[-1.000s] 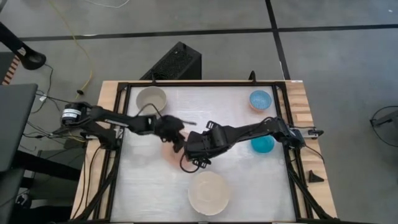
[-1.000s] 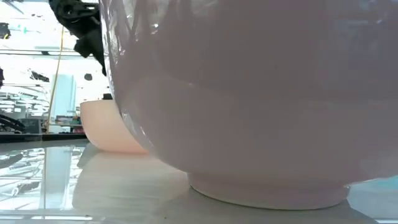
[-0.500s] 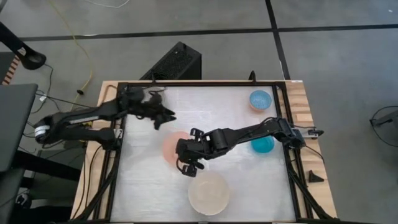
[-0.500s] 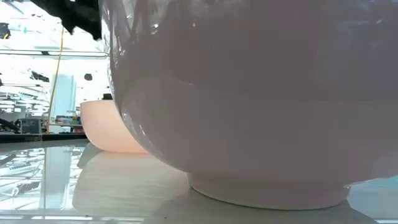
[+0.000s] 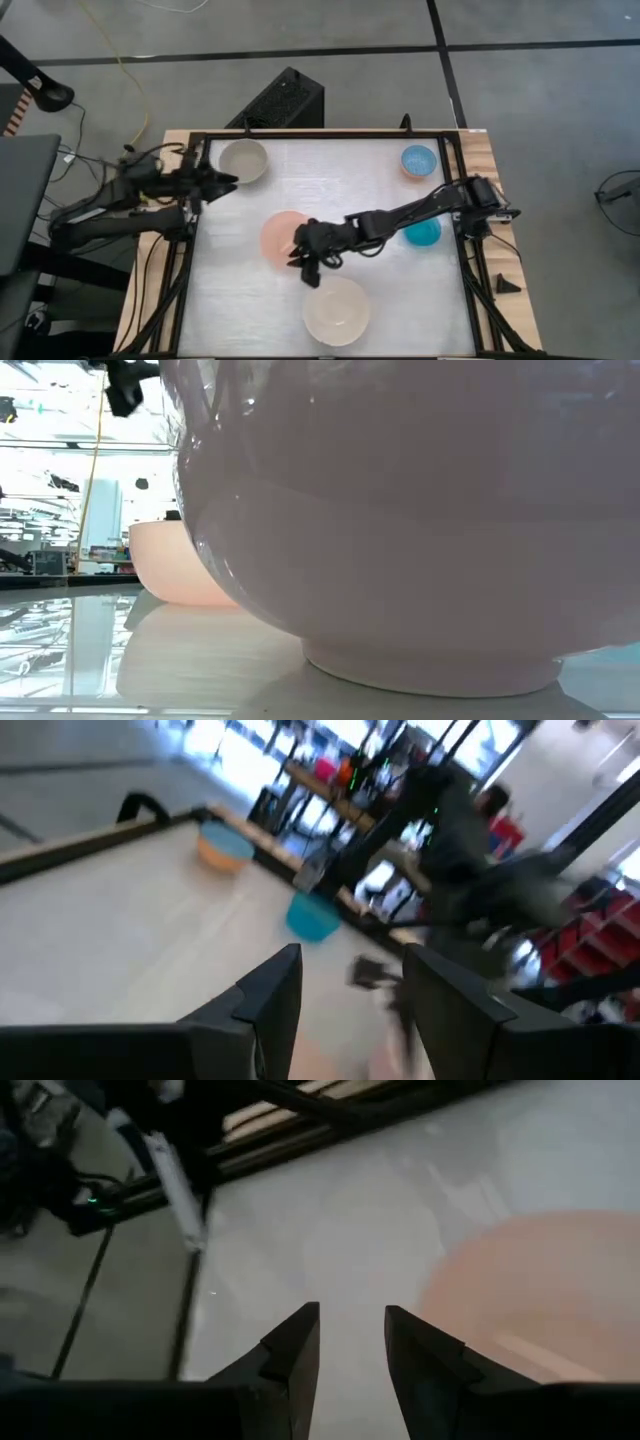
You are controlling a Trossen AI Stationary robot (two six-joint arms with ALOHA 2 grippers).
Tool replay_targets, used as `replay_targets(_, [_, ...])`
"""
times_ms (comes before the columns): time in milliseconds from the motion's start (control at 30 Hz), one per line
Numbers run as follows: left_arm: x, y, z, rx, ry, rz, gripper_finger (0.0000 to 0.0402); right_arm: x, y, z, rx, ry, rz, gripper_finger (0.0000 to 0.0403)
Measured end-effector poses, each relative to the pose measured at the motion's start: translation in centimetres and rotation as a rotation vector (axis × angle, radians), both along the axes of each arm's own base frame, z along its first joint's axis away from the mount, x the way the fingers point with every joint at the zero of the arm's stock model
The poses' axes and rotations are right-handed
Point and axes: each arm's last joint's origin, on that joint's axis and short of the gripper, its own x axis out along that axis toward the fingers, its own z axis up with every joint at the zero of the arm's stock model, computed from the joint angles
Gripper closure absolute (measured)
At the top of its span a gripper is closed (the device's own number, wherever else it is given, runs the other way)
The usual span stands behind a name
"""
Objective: Nest bowls inside each other
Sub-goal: Stack the orange bowl on top of the white bowl
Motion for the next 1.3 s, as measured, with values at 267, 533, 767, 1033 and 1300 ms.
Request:
replay_targets(267, [-1.6,-0.8,0.1,-0.019,-0.039,0.022,0.0237,-2.5,-2.9,-3.7,-0.006,0.006,0.106,0.0255])
replay_targets(533, [-0.9,-0.8,-0.1,-0.040,-0.012,0.007,0.0237,-2.5,-3.8,-4.8,-0.169,0.044,0.238,0.0255])
replay_targets(767, [-0.1,-0.8,-0.3,-0.048,0.020,-0.002,0.0237,-2.8,-4.4,-5.6,-0.292,0.086,0.324,0.0255])
replay_targets(1033, [0.7,-0.6,-0.5,-0.053,0.052,0.007,0.0237,-1.6,-5.1,-7.5,-0.355,0.119,0.392,0.0255])
replay_targets(1300, [0.9,-0.6,-0.5,-0.064,0.046,0.010,0.0237,1.9,-4.6,-9.4,-0.425,0.230,0.428,0.0257])
